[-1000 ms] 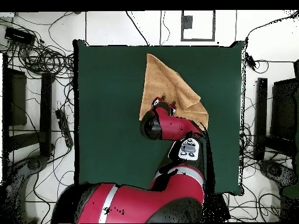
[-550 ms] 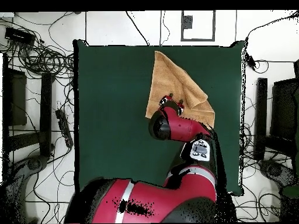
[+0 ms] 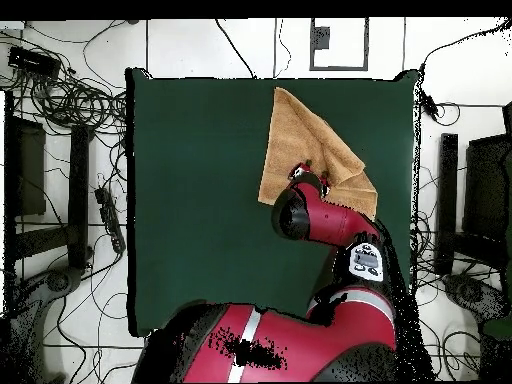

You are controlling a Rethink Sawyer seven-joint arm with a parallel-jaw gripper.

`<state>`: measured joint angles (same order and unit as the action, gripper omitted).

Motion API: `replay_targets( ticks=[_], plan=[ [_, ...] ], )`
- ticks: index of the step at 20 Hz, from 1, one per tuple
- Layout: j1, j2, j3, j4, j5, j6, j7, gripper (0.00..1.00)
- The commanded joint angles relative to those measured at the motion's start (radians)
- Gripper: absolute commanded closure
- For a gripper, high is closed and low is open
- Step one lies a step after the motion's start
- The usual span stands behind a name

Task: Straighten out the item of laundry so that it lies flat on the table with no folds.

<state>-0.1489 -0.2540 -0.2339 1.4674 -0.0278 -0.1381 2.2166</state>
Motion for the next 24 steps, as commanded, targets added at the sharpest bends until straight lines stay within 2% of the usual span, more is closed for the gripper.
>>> replay_targets(
  ticks=[1,4,7,16,20,24],
  plan=[
    [-0.025,0.008,0.127,0.075,-0.031,0.273,0.012,0.00],
    [-0.049,-0.063,0.175,0.136,-0.021,0.385,0.000,0.00],
    [-0.025,-0.083,0.161,0.146,-0.012,0.397,0.024,0.00],
    [-0.068,-0.002,0.142,0.027,-0.077,0.303,-0.008,0.00],
    [-0.140,0.086,0.194,-0.079,-0.137,0.248,-0.062,0.00],
    [-0.151,0.133,0.196,-0.132,-0.177,0.204,-0.039,0.00]
  ],
)
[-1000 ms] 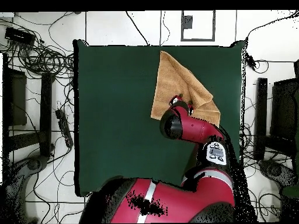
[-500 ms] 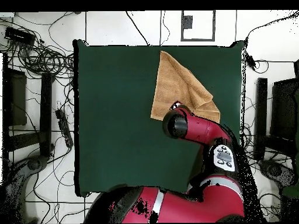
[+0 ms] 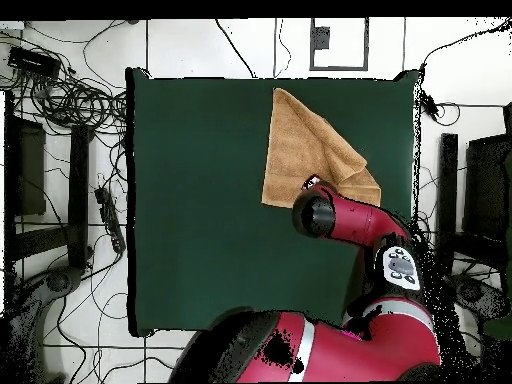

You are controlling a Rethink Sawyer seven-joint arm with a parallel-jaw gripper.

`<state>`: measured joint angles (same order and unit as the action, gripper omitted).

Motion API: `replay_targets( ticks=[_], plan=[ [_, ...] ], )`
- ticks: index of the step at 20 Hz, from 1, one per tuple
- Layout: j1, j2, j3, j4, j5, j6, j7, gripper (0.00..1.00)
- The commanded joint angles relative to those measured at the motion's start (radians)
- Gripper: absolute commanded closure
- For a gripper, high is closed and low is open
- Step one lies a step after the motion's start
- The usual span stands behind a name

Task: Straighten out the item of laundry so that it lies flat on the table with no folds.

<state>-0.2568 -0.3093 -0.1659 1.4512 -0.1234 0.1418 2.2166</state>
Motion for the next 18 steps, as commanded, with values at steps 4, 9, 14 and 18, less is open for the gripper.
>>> replay_targets(
  ticks=[4,9,14,18],
  plan=[
    [-0.039,0.174,0.109,-0.120,-0.112,-0.083,-0.016,0.00],
    [-0.037,0.144,0.105,-0.146,-0.144,-0.038,-0.026,0.00],
    [-0.070,0.050,0.176,-0.124,-0.132,0.195,-0.105,0.00],
    [-0.062,-0.020,0.188,-0.130,-0.126,0.335,-0.150,0.00]
  ],
)
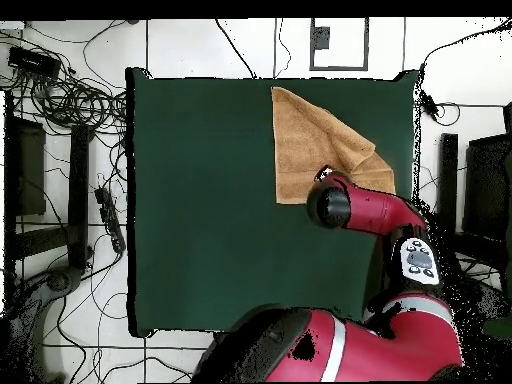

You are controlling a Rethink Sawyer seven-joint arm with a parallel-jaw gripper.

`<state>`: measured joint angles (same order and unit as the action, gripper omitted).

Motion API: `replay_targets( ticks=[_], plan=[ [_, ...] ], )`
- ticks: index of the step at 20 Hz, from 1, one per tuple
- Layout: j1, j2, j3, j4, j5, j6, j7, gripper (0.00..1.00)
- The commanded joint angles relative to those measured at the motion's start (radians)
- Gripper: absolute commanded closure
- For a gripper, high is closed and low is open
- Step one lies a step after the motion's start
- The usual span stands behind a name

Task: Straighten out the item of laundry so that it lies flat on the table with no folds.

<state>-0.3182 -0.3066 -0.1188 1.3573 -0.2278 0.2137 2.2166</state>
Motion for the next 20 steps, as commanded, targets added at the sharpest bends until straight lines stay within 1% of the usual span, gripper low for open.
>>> replay_targets(
  ticks=[1,5,8,10,13,20],
  plan=[
    [-0.001,-0.026,0.145,-0.050,-0.023,0.289,-0.159,0.00],
    [-0.013,0.005,0.174,-0.117,-0.041,0.333,-0.190,0.00],
    [-0.013,0.011,0.180,-0.147,-0.054,0.382,-0.198,0.00],
    [-0.012,0.009,0.187,-0.154,-0.062,0.388,-0.194,0.00],
    [-0.016,0.019,0.201,-0.162,-0.071,0.381,-0.186,0.00],
    [-0.021,0.060,0.225,-0.162,-0.085,0.319,-0.150,0.00]
  ],
)
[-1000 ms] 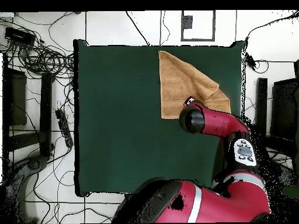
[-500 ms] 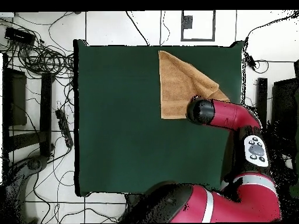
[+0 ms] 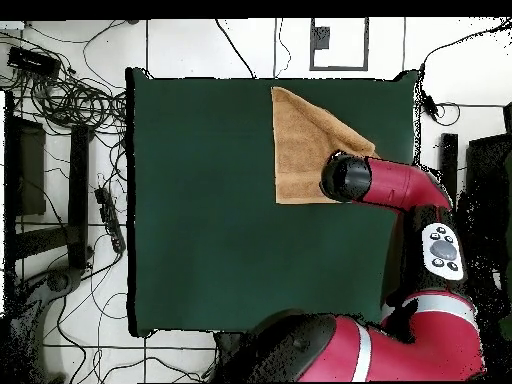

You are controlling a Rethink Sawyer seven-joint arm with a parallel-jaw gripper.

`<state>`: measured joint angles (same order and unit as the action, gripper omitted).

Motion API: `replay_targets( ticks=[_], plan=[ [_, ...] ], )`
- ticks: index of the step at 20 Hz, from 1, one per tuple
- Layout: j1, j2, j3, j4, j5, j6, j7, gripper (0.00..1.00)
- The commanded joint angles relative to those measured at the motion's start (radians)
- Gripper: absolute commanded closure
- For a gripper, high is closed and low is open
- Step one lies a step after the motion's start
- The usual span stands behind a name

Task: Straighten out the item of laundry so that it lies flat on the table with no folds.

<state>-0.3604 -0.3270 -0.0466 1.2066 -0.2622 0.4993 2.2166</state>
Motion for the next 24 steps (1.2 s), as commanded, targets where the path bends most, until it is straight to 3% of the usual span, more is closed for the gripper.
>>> replay_targets(
  ticks=[1,10,16,20,24],
  plan=[
    [0.024,0.081,0.154,-0.010,-0.050,0.032,-0.145,0.00],
    [0.039,0.087,0.147,-0.030,-0.065,0.023,-0.124,0.00],
    [0.058,0.099,0.106,-0.085,-0.134,-0.117,-0.061,0.00],
    [0.075,0.136,0.060,-0.208,-0.211,-0.276,-0.014,0.00],
    [0.075,0.171,0.046,-0.316,-0.257,-0.322,-0.016,0.00]
  ],
)
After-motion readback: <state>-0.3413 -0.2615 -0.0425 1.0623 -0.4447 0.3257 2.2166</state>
